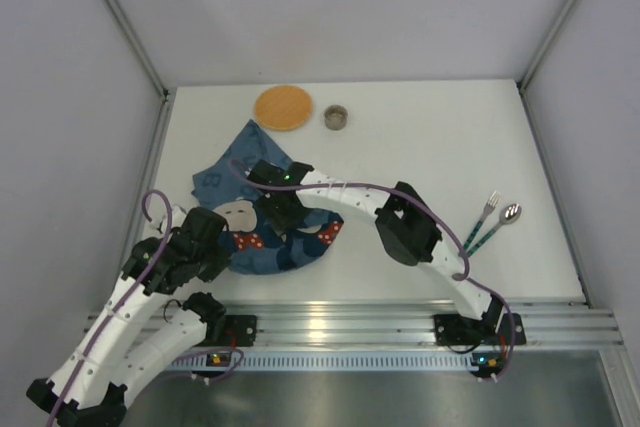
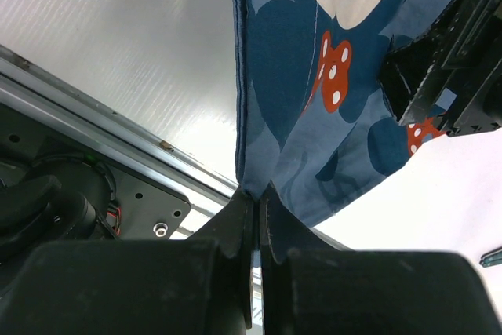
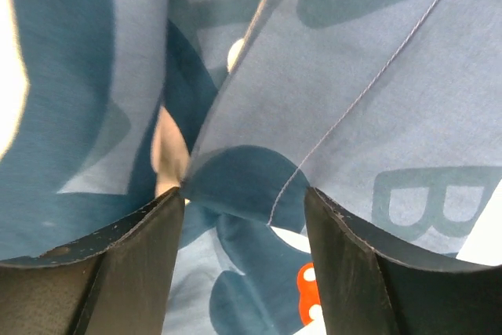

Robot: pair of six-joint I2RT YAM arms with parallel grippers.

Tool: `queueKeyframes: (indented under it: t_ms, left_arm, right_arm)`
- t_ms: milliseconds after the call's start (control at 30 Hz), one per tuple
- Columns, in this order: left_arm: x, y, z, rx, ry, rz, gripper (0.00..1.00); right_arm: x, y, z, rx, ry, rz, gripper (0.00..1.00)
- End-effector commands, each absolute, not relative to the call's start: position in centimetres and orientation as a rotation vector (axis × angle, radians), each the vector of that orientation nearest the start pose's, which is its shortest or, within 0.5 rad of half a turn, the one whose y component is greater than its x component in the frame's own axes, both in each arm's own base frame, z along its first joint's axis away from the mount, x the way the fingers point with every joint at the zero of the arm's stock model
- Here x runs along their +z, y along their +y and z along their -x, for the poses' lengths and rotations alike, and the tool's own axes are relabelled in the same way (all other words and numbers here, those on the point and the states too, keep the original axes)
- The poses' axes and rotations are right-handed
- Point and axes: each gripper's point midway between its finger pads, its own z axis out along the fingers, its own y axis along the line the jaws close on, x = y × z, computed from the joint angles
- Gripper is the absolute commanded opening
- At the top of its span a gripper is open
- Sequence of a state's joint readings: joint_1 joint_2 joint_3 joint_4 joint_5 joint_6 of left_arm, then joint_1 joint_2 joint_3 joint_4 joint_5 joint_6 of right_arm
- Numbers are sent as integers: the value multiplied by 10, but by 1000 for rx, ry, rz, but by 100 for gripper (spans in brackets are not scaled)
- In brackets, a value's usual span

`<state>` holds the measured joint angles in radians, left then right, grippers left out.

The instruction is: Set the dinner table for one person

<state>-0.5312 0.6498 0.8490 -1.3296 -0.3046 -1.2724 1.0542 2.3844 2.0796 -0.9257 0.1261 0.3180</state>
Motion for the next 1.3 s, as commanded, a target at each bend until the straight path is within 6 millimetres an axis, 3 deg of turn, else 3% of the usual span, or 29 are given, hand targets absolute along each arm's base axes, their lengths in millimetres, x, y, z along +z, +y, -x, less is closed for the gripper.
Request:
queueKeyframes:
  t_ms: [0, 367, 467, 500, 600, 700, 767, 1033, 1267]
  left_arm:
    - [141, -37, -93, -67, 2515, 1017, 0]
    - [139, -40, -94, -82, 2525, 1006, 0]
    - [139, -41, -94, -85, 2524, 1002, 0]
    - [139, -40, -94, -80, 2525, 1002, 0]
    - [139, -40, -94, -85, 2524, 994, 0]
    - [139, -40, -95, -77, 2522, 990, 0]
    - [139, -39, -95, -74, 2525, 984, 0]
    - [138, -39, -96, -66, 2526, 974, 0]
    - [139, -38, -96, -59, 2523, 970, 0]
  right_arm:
    - [43, 457, -275, 253, 2582, 920, 63]
    - [15, 462, -278, 225, 2617, 907, 61]
    - [12, 456, -276, 202, 2626, 910, 49]
    - [12, 455, -277, 193, 2626, 908, 38]
    - [16, 447, -277, 170, 2627, 896, 24]
    - [21, 441, -280, 167, 2627, 879, 19]
    - [28, 436, -286, 175, 2630, 856, 19]
    - [56, 414, -314, 218, 2625, 767, 34]
    - [45, 395, -327, 217, 2676, 730, 24]
